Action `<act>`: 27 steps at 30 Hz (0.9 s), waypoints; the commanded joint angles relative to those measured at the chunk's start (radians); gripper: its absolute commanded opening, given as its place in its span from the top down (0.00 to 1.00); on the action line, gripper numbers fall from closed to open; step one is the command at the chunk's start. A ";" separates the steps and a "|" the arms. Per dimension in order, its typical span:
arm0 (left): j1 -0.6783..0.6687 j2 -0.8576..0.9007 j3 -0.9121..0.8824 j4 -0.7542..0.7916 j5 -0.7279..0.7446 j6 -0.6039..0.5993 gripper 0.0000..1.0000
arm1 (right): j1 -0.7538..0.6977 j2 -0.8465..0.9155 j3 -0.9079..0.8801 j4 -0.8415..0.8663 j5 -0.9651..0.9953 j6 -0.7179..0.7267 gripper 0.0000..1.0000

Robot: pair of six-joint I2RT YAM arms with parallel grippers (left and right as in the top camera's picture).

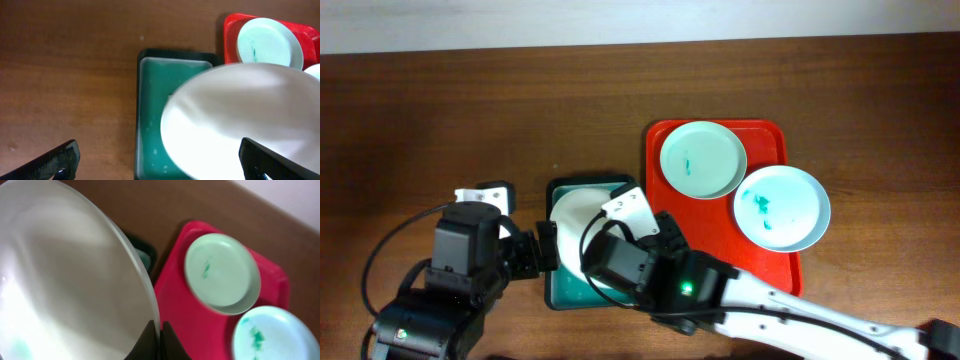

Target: Clean dirty plates on tray and stack at the side

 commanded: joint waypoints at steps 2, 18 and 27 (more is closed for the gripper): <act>0.003 -0.005 0.061 -0.002 0.045 0.115 0.00 | -0.169 -0.280 0.023 -0.040 -0.274 0.110 0.96; 0.003 -0.004 0.061 -0.006 0.150 0.149 0.00 | -1.999 0.220 0.022 -0.195 -0.774 -0.101 0.96; 0.003 -0.004 0.061 -0.004 0.149 0.149 0.00 | -1.903 0.319 0.003 -0.179 -0.767 -0.171 0.51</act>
